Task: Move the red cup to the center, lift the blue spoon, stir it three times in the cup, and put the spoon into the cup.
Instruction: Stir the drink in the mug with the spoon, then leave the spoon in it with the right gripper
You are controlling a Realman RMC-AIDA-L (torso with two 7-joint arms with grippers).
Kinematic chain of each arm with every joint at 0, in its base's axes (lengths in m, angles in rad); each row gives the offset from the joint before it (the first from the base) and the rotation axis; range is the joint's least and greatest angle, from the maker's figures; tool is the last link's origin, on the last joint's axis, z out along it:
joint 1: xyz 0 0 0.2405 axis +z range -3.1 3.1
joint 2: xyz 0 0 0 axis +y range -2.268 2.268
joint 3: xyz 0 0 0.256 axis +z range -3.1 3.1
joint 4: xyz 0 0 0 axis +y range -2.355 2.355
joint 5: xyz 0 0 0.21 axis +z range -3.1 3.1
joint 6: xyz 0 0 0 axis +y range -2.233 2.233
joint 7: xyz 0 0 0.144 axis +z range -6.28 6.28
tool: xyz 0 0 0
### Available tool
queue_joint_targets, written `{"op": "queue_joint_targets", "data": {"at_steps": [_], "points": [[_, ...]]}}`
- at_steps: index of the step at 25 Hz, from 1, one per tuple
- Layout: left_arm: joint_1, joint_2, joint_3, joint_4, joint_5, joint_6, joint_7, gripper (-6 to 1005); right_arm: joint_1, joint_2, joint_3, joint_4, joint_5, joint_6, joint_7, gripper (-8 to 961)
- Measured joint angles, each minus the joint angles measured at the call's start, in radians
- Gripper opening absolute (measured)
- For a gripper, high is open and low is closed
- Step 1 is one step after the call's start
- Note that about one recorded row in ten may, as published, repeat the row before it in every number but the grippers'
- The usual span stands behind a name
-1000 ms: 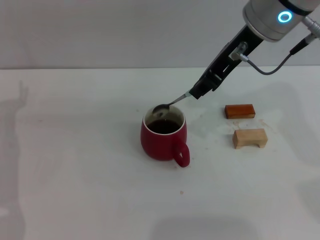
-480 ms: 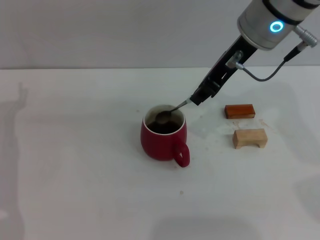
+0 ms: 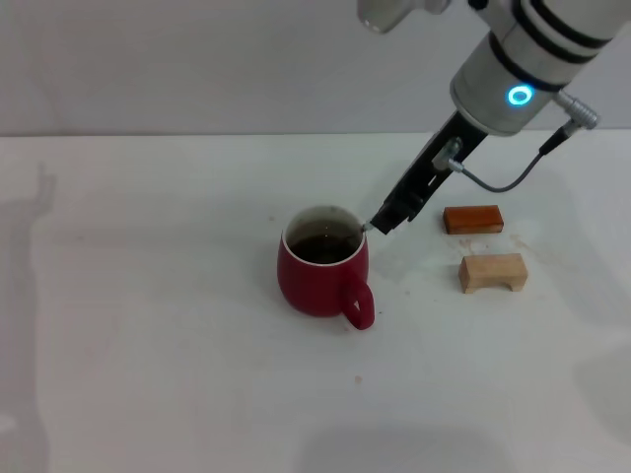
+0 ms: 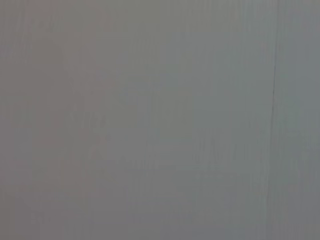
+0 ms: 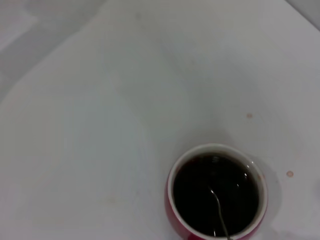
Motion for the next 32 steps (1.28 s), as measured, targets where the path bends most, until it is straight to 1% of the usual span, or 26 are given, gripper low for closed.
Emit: {"op": "queue_joint_targets", "data": {"at_steps": [3, 4, 7, 11, 15, 20, 24, 27, 30, 32], "points": [[0.000, 0.000, 0.001, 0.000, 0.000, 0.001, 0.000, 842, 0.003, 0.006, 0.000, -0.025, 0.003, -0.027, -0.007, 139], [0.000, 0.000, 0.001, 0.000, 0.000, 0.001, 0.000, 842, 0.004, 0.012, 0.000, -0.030, 0.004, -0.040, -0.010, 139], [0.000, 0.000, 0.001, 0.000, 0.000, 0.001, 0.000, 842, 0.005, 0.014, 0.000, -0.033, 0.004, -0.046, -0.011, 138], [0.001, 0.000, 0.001, 0.000, 0.000, 0.001, 0.000, 842, 0.025, 0.021, 0.000, -0.073, -0.001, -0.069, -0.024, 138], [0.003, 0.000, 0.001, 0.000, 0.000, 0.001, 0.000, 842, 0.028, 0.022, -0.012, -0.079, -0.006, -0.077, -0.025, 138], [0.003, 0.000, 0.001, 0.000, 0.000, 0.001, 0.000, 842, 0.028, 0.017, -0.008, -0.095, -0.051, -0.099, -0.029, 139], [0.003, 0.001, 0.001, 0.000, 0.000, 0.001, 0.000, 842, 0.029, 0.016, -0.008, -0.099, -0.052, -0.085, -0.036, 139], [0.003, 0.002, 0.001, 0.000, 0.000, 0.002, 0.000, 842, 0.035, 0.022, -0.010, -0.099, -0.047, -0.062, -0.039, 139], [0.003, 0.003, 0.001, 0.000, 0.000, 0.005, 0.000, 842, 0.047, 0.035, -0.006, -0.099, -0.037, -0.039, -0.051, 138], [0.002, 0.003, 0.001, 0.000, 0.000, 0.006, 0.000, 842, 0.050, 0.038, -0.005, -0.099, -0.033, -0.037, -0.052, 138]]}}
